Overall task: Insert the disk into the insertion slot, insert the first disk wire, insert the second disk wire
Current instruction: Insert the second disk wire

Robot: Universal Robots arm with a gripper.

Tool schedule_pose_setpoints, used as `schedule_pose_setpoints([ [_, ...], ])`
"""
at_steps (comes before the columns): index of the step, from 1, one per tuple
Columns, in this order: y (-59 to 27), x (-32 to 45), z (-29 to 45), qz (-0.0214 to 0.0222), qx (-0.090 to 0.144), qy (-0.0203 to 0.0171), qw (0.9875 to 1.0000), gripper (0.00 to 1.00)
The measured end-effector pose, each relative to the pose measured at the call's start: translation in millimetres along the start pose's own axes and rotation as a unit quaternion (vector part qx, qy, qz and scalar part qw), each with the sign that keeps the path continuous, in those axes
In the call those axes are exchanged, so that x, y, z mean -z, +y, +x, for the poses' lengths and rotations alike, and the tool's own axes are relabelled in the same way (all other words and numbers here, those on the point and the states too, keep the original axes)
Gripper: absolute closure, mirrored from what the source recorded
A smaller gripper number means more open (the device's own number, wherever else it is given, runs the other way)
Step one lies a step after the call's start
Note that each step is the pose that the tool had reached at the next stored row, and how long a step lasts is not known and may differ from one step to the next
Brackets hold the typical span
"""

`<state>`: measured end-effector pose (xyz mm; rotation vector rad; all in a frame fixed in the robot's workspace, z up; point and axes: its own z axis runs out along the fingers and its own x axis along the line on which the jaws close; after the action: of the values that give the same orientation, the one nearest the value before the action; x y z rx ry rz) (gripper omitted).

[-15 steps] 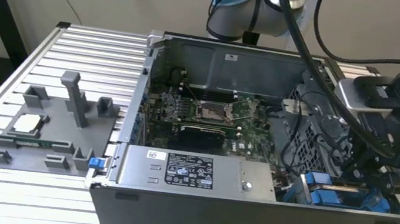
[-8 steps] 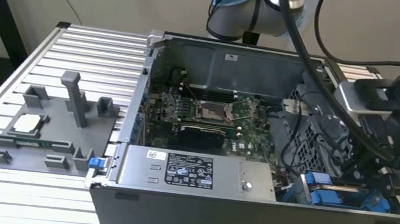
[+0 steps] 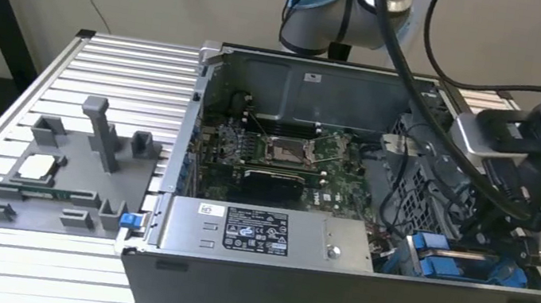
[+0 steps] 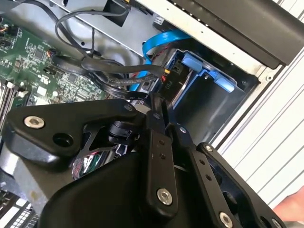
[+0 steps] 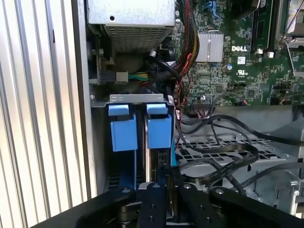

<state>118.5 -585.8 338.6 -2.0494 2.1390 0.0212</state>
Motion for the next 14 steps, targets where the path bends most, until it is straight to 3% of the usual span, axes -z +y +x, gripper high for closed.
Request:
schedule_pose_setpoints([
  [5,0.6,-5.0,0.6,0.0001,-0.001,0.0006,1.0000,1.00],
  [7,0.4,-3.3,0.4,0.0001,-0.001,-0.0026,1.0000,1.00],
  [8,0.0,-0.1,0.0,0.0001,-0.001,-0.0032,1.0000,0.00],
  [14,-2.8,27.5,-4.0,0.0000,-0.001,-0.0027,1.0000,0.00],
])
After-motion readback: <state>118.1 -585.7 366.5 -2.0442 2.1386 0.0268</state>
